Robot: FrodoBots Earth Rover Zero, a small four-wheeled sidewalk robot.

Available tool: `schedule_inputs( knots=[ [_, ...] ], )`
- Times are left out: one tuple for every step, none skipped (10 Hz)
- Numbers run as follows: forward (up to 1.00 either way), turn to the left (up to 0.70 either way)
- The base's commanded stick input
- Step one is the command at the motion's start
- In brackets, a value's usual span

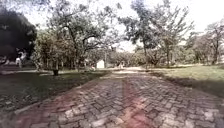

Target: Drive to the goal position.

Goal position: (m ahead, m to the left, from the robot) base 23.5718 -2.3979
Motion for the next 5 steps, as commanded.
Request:
schedule_inputs(
  knots=[
    [0.7,-0.02],
    [0.7,-0.21],
    [0.7,-0.35],
    [0.7,-0.35],
    [0.7,-0.35]
  ],
)
